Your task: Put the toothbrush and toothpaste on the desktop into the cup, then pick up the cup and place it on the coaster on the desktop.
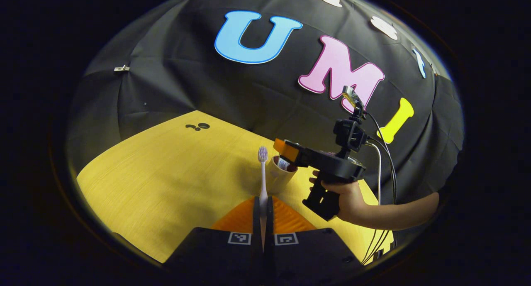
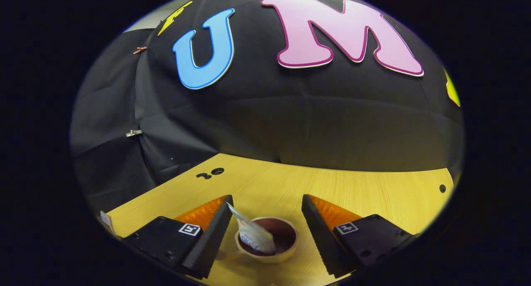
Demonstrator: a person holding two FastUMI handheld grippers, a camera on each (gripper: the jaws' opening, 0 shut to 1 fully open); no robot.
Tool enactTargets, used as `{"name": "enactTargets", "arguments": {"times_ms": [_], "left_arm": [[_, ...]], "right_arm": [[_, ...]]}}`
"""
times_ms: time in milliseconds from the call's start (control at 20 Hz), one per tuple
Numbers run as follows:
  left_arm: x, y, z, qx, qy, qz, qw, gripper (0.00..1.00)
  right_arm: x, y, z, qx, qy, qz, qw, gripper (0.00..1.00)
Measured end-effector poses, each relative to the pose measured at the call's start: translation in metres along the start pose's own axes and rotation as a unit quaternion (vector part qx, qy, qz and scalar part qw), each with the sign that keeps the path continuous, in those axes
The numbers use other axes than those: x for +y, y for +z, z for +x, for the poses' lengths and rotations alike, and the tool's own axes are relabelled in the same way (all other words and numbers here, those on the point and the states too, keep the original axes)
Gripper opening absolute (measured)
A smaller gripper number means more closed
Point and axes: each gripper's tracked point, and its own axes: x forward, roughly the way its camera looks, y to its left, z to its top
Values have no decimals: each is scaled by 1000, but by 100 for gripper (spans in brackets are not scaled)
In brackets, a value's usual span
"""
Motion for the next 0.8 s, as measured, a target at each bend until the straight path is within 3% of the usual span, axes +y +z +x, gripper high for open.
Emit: {"name": "enactTargets", "arguments": {"times_ms": [350, 400, 450, 800], "left_arm": [[-37, 43, 29, -54, -37, 5, 998, 6], [-42, 51, 36, -64, -42, 8, 997, 1], [-47, 59, 43, -74, -49, 9, 996, 6], [-70, 97, 102, -143, -86, 13, 986, 6]], "right_arm": [[-20, 29, -73, -20, 7, 21, 1000, 98], [-30, 30, -83, -21, -1, 21, 1000, 98], [-41, 30, -93, -20, -8, 20, 1000, 98], [-113, 15, -140, -7, -65, 26, 998, 98]]}}
